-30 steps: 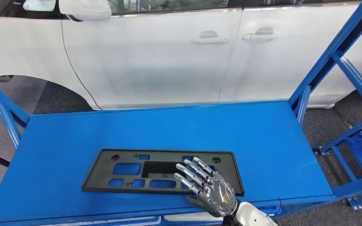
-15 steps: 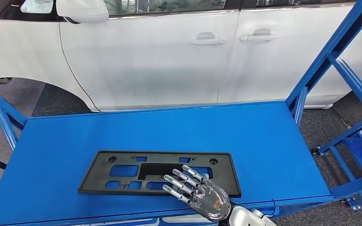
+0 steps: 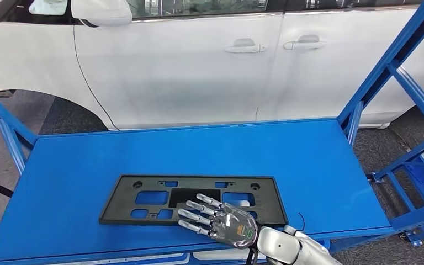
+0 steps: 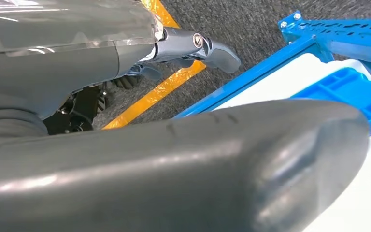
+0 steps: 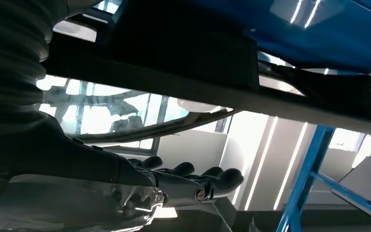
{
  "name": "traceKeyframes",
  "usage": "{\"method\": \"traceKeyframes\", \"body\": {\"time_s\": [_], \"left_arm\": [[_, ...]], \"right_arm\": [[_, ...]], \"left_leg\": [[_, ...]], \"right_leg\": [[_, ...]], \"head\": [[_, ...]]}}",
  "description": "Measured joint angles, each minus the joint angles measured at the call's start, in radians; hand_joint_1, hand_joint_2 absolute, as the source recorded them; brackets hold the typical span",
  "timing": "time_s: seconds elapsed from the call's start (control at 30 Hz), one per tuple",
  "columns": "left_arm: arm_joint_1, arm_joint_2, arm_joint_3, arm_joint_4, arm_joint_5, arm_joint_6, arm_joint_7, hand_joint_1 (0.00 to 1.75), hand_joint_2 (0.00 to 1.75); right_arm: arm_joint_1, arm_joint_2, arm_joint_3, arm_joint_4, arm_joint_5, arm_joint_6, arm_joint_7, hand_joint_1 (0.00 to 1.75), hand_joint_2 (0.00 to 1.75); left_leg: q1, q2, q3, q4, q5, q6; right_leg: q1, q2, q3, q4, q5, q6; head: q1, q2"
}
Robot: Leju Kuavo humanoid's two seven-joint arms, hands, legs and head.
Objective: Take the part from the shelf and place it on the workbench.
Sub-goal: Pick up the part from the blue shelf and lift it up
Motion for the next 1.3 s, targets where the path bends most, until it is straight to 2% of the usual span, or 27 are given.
{"method": "traceKeyframes", "body": {"time_s": [0.07,0.13,0.17,0.23,0.27,0.3,0.33,0.37,0.43,0.47,0.5,0.6,0.63,0.7,0.77,0.8,0.83,0.87,0.9,0.97,1.03,1.13,1.2,1.27,1.3], "left_arm": [[0.001,0.0,0.0,0.0,0.0,0.001,-0.001,0.0,0.0],[0.001,0.001,0.0,0.0,0.0,0.001,-0.002,0.0,0.0],[0.001,0.002,0.0,0.0,0.0,0.001,-0.002,0.0,0.0],[0.003,0.001,0.0,0.0,0.0,0.001,-0.002,0.0,0.0],[0.005,0.001,0.0,0.0,-0.001,0.002,-0.002,0.0,0.0],[0.007,0.001,0.0,0.0,-0.001,0.002,-0.002,0.0,0.0],[0.008,0.002,0.0,0.0,0.0,0.002,-0.002,0.0,0.0],[0.008,0.002,0.0,0.0,0.0,0.002,-0.002,0.0,0.0],[0.007,0.002,0.0,0.0,0.0,0.002,-0.004,0.0,0.0],[0.006,0.002,0.0,0.0,0.0,0.003,-0.005,0.0,0.0],[0.004,0.002,0.0,0.0,0.0,0.004,-0.006,0.0,0.0],[0.002,0.0,0.0,0.001,-0.001,0.006,-0.008,0.0,0.0],[0.002,-0.001,0.0,0.001,0.0,0.008,-0.01,0.0,0.0],[0.002,-0.003,0.0,0.001,0.0,0.01,-0.013,0.0,0.0],[0.003,-0.003,0.0,0.001,0.0,0.012,-0.016,0.0,0.0],[0.004,-0.003,0.0,0.001,0.0,0.012,-0.017,0.0,0.0],[0.005,-0.003,0.001,0.001,0.0,0.013,-0.018,0.0,0.0],[0.006,-0.004,0.001,0.001,0.0,0.014,-0.018,0.0,0.0],[0.006,-0.005,0.001,0.001,0.0,0.015,-0.019,0.0,0.0],[0.006,-0.008,0.001,0.002,0.0,0.015,-0.02,0.0,0.0],[0.006,-0.01,0.002,0.002,0.0,0.016,-0.02,0.0,0.0],[0.009,-0.009,0.002,0.002,0.0,0.016,-0.021,0.0,0.0],[0.01,-0.009,0.003,0.002,0.0,0.016,-0.022,0.0,0.0],[0.012,-0.009,0.004,0.002,0.0,0.017,-0.022,0.0,0.0],[0.013,-0.009,0.005,0.002,-0.001,0.017,-0.022,0.0,0.0]], "right_arm": [[-0.025,0.002,0.024,0.023,-0.002,0.003,0.002,0.0,1.75],[-0.044,0.005,0.039,0.038,-0.004,0.004,0.003,0.0,1.75],[-0.051,0.006,0.045,0.044,-0.005,0.003,0.004,0.0,1.75],[-0.059,0.008,0.054,0.055,-0.006,0.002,0.004,0.0,1.75],[-0.061,0.009,0.058,0.059,-0.006,0.002,0.005,0.0,1.75],[-0.063,0.01,0.061,0.064,-0.007,0.002,0.005,0.0,1.75],[-0.065,0.011,0.063,0.068,-0.007,0.003,0.006,0.0,1.75],[-0.07,0.013,0.066,0.073,-0.008,0.004,0.007,0.0,1.75],[-0.093,0.024,0.076,0.096,-0.016,0.007,0.008,0.0,1.75],[-0.11,0.035,0.083,0.115,-0.022,0.008,0.008,0.0,1.75],[-0.129,0.049,0.091,0.138,-0.027,0.008,0.008,0.0,1.75],[-0.183,0.096,0.116,0.215,-0.035,0.01,0.01,0.0,1.75],[-0.201,0.113,0.126,0.241,-0.037,0.014,0.011,0.0,1.75],[-0.235,0.146,0.147,0.291,-0.037,0.026,0.015,0.0,1.75],[-0.261,0.18,0.168,0.335,-0.036,0.044,0.033,0.0,1.75],[-0.272,0.197,0.176,0.355,-0.033,0.054,0.05,0.0,1.75],[-0.283,0.216,0.182,0.375,-0.031,0.068,0.075,0.0,1.75],[-0.295,0.235,0.186,0.394,-0.029,0.083,0.101,0.0,1.75],[-0.308,0.252,0.189,0.412,-0.027,0.098,0.125,0.0,1.75],[-0.33,0.28,0.193,0.44,-0.027,0.12,0.156,0.0,1.75],[-0.341,0.299,0.198,0.458,-0.027,0.128,0.166,0.0,1.75],[-0.349,0.318,0.201,0.474,-0.027,0.13,0.173,0.0,1.75],[-0.353,0.328,0.204,0.482,-0.028,0.131,0.174,0.0,1.75],[-0.353,0.334,0.206,0.491,-0.03,0.137,0.18,0.0,1.75],[-0.353,0.336,0.208,0.493,-0.032,0.144,0.187,0.0,1.75]], "left_leg": [[0.0,0.0,-0.002,-0.001,0.0,-0.011],[0.0,-0.001,-0.011,0.024,-0.02,-0.021],[0.002,-0.001,-0.028,0.065,-0.046,-0.026],[0.007,-0.001,-0.084,0.194,-0.109,-0.033],[0.009,-0.001,-0.11,0.251,-0.129,-0.036],[0.011,-0.001,-0.123,0.28,-0.131,-0.039],[0.013,-0.001,-0.118,0.269,-0.115,-0.04],[0.014,-0.001,-0.094,0.219,-0.082,-0.041],[0.016,0.001,-0.028,0.078,-0.021,-0.04],[0.016,0.001,-0.005,0.029,-0.007,-0.036],[0.014,0.0,0.005,0.005,-0.004,-0.031],[0.013,0.0,0.005,-0.003,0.001,-0.012],[0.014,0.001,0.005,-0.006,0.005,-0.005],[0.014,0.003,0.004,-0.01,0.01,0.006],[0.011,0.004,0.0,-0.01,0.011,0.009],[0.01,0.004,-0.001,-0.009,0.012,0.009],[0.009,0.004,0.0,-0.008,0.012,0.009],[0.009,0.003,0.0,-0.007,0.011,0.009],[0.009,0.003,0.002,-0.006,0.011,0.007],[0.006,0.002,0.0,-0.004,0.01,0.0],[0.005,0.001,-0.003,-0.003,0.012,-0.011],[0.007,0.001,-0.007,0.003,0.005,-0.028],[0.01,0.001,-0.04,0.079,-0.043,-0.035],[0.012,0.001,-0.101,0.212,-0.104,-0.042],[0.013,0.001,-0.122,0.259,-0.116,-0.044]], "right_leg": [[-0.001,-0.001,0.0,-0.007,0.003,-0.006],[-0.007,-0.003,0.004,-0.015,0.009,-0.017],[-0.01,-0.005,0.006,-0.019,0.011,-0.021],[-0.008,-0.006,0.006,-0.019,0.011,-0.024],[-0.008,-0.006,0.006,-0.019,0.011,-0.024],[-0.008,-0.006,0.006,-0.019,0.011,-0.024],[-0.008,-0.006,0.007,-0.018,0.01,-0.024],[-0.009,-0.005,0.008,-0.018,0.01,-0.023],[-0.008,-0.003,0.01,-0.014,0.007,-0.017],[-0.006,0.0,0.008,-0.012,0.007,-0.012],[-0.004,0.002,0.006,-0.01,0.008,-0.006],[-0.004,0.002,0.0,-0.003,0.007,0.01],[-0.004,0.0,-0.008,0.02,-0.006,0.015],[-0.005,-0.004,-0.048,0.119,-0.064,0.021],[-0.006,-0.005,-0.101,0.239,-0.123,0.023],[-0.006,-0.005,-0.115,0.27,-0.13,0.022],[-0.006,-0.005,-0.113,0.266,-0.118,0.02],[-0.006,-0.005,-0.092,0.224,-0.088,0.017],[-0.006,-0.004,-0.058,0.156,-0.05,0.012],[-0.002,-0.003,-0.001,0.034,-0.008,0.003],[0.003,-0.002,0.013,-0.004,-0.005,-0.004],[-0.002,-0.003,0.014,-0.016,0.005,-0.018],[-0.007,-0.004,0.016,-0.024,0.01,-0.027],[-0.006,-0.005,0.015,-0.024,0.011,-0.03],[-0.005,-0.005,0.015,-0.024,0.011,-0.03]], "head": [[0.0,0.0],[0.0,0.0],[0.0,0.0],[0.0,0.0],[0.0,0.0],[0.0,0.0],[0.0,0.0],[0.0,0.0],[0.0,0.0],[0.0,0.0],[0.0,0.0],[0.0,0.0],[0.0,0.0],[0.0,0.0],[0.0,0.0],[0.0,0.0],[0.0,0.0],[0.0,0.0],[0.0,0.0],[0.0,0.0],[0.0,0.0],[0.0,0.0],[0.0,0.0],[0.0,0.0],[0.0,0.0]]}}
